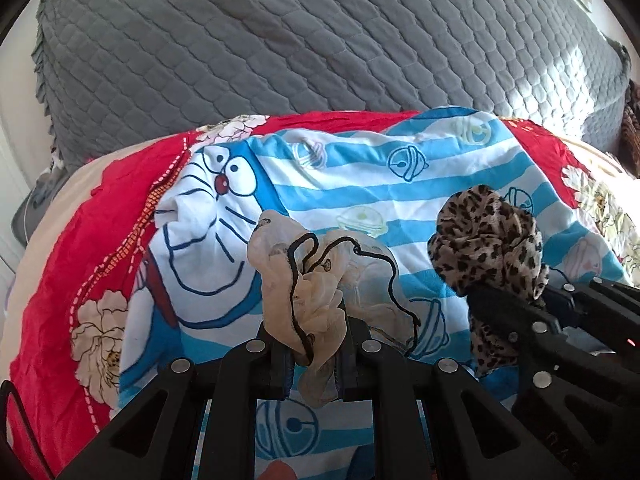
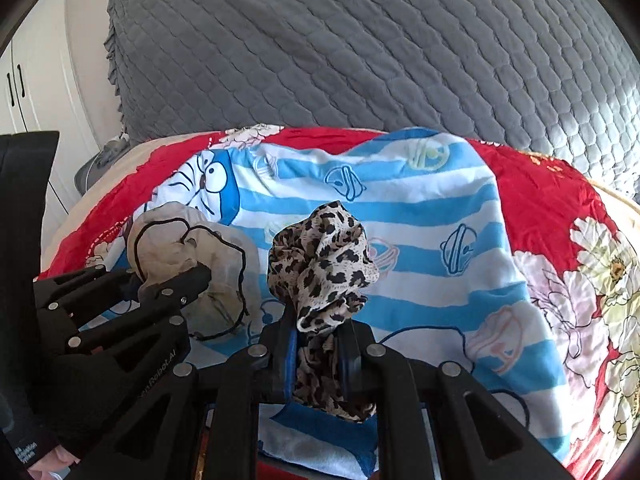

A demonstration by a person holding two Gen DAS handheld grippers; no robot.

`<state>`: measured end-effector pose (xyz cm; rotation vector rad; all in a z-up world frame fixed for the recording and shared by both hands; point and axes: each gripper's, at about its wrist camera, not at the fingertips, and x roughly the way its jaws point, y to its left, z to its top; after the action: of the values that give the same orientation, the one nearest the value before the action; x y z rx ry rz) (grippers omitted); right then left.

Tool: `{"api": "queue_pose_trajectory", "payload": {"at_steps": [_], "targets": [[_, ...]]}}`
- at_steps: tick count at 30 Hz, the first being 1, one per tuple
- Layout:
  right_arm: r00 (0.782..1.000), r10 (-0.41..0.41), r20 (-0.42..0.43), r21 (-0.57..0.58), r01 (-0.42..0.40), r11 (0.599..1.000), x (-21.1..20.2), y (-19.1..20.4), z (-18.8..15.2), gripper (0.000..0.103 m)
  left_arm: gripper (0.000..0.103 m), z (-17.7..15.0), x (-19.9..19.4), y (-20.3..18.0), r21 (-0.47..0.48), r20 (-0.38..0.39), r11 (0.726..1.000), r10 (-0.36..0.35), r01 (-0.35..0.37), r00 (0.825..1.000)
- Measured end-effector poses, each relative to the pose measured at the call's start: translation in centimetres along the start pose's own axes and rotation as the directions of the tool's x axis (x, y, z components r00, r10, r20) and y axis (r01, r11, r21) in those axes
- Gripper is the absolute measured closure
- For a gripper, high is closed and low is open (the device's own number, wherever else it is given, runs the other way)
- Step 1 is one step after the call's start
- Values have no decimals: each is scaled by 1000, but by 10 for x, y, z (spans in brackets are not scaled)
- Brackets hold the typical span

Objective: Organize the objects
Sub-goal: 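Lower both scrunchies onto the striped shirt and open both grippers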

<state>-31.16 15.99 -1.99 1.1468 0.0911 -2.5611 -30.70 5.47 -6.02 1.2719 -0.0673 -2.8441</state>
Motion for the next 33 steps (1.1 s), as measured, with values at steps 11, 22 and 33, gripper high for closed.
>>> {"api": "queue_pose_trajectory", "payload": {"at_steps": [11,22,33], "targets": [[998,-5,-67,29,6,1000,11,-7,-4,86,87,-3,10,2,-24,-28,1000,-12,11,1000],[995,-22,-96,18,24,1000,14,-6,-5,84,83,-8,10,3,-21,-51,1000,-6,5,999],[994,-29,-108,39,33,999,12,-10,-6,69,72,-11,4,7,-33,-51,999,-11,10,999]]}}
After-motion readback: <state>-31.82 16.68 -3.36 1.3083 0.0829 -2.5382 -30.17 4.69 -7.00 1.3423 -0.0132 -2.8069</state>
